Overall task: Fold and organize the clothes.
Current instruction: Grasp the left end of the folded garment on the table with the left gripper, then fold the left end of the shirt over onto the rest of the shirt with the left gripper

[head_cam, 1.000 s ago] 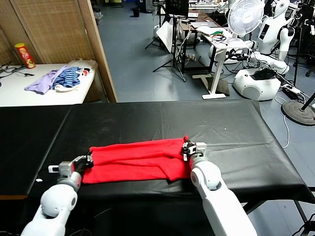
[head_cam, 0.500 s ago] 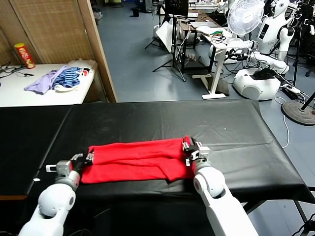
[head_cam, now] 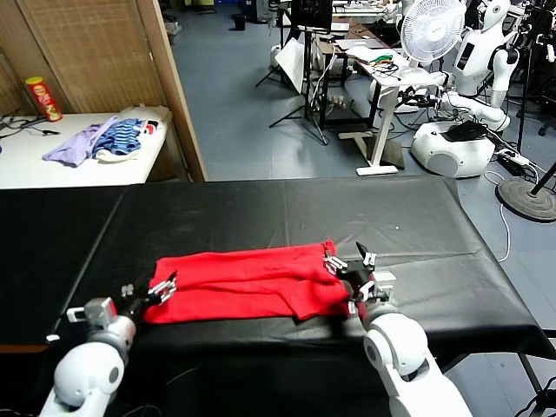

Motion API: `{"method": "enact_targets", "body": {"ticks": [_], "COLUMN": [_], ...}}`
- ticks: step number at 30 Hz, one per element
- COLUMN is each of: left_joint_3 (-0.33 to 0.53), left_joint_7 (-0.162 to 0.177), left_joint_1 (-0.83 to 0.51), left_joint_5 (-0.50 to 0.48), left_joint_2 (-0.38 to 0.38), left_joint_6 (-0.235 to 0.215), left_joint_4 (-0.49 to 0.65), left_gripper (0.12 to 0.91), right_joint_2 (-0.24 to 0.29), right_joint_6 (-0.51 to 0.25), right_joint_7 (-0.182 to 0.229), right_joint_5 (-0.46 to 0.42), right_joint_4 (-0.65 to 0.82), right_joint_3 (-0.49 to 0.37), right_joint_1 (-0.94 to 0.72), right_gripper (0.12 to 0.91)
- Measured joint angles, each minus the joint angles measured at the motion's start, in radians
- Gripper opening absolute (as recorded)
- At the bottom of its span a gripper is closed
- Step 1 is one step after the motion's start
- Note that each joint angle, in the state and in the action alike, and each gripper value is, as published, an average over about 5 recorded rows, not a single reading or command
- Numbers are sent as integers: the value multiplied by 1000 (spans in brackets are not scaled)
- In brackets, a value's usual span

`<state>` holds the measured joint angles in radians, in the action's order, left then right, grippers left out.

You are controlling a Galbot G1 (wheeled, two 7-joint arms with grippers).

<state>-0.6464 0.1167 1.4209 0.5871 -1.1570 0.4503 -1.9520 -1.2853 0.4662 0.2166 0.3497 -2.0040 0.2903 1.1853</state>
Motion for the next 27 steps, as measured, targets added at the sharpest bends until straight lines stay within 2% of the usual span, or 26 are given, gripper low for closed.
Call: {"method": "enact_targets", "body": {"ticks": [4,7,15,18,22,27], "left_joint_3": [0,1,21,27,24,-9], "left_joint_7": [0,-2,-3,-4,-16,-38], "left_joint_1": [16,25,19,15,10,17], "left_joint_5": [-10,-15,-64,-96,-181,-353], "left_joint_2": [-19,-33,-57,-58,-45,3], "left_joint_6": [-10,-16,-18,-18,-26,-64], "left_joint_4": [13,16,18,17,24,47], "left_gripper": [796,738,279,166,162,158], "right_joint_2": [2,2,-9,-13,-17,-19], "right_joint_6": [0,-2,-17,-18,-17,-14], "right_joint_7": [0,0,-3,-3,2,5], "right_joint_5": [0,-5,-42,-48,-51,-52], "right_joint_4": [-10,-11,-22,-30,-45,-65], "right_joint_3": [0,0,-3,0,9,21], "right_joint_1": [9,13,30,38,51,67], "right_gripper": [798,798,798,798,798,798]}}
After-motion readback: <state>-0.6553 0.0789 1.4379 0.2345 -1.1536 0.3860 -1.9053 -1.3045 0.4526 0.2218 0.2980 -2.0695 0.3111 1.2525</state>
